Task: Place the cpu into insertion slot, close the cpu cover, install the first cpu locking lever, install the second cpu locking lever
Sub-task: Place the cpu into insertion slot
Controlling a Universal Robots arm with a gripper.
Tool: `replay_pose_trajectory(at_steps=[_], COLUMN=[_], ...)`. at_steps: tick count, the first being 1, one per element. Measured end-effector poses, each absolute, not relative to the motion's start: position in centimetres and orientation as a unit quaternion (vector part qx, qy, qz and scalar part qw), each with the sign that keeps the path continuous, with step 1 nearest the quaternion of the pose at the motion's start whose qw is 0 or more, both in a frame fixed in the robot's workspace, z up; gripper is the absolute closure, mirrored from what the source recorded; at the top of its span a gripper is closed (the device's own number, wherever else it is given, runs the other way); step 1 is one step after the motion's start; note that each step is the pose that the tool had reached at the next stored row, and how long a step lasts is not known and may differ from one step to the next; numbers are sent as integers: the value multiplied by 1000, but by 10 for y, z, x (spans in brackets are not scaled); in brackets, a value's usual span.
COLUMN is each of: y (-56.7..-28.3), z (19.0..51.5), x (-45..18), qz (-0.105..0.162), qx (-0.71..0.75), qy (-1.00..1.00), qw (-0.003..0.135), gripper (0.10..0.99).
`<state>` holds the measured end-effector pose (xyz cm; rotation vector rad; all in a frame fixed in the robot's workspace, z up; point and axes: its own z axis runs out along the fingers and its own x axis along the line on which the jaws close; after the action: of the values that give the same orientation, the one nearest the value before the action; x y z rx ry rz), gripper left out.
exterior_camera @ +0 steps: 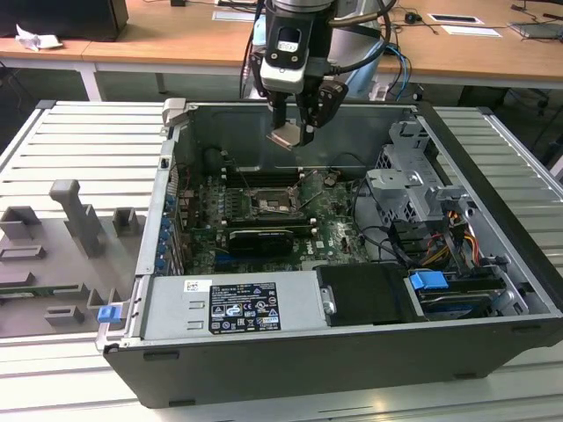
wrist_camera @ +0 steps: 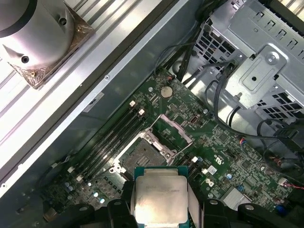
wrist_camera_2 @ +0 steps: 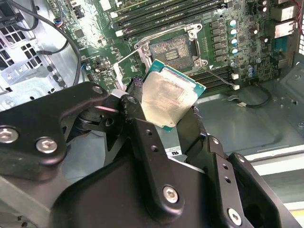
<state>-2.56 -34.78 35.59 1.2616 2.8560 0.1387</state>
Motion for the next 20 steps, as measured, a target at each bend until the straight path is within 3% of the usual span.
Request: replay_pose_trajectory(at_steps=[20], y=[-348], z=[355], x=[-26], qz=[44], qx=[447], qy=[893], qw=[10], gripper=[553])
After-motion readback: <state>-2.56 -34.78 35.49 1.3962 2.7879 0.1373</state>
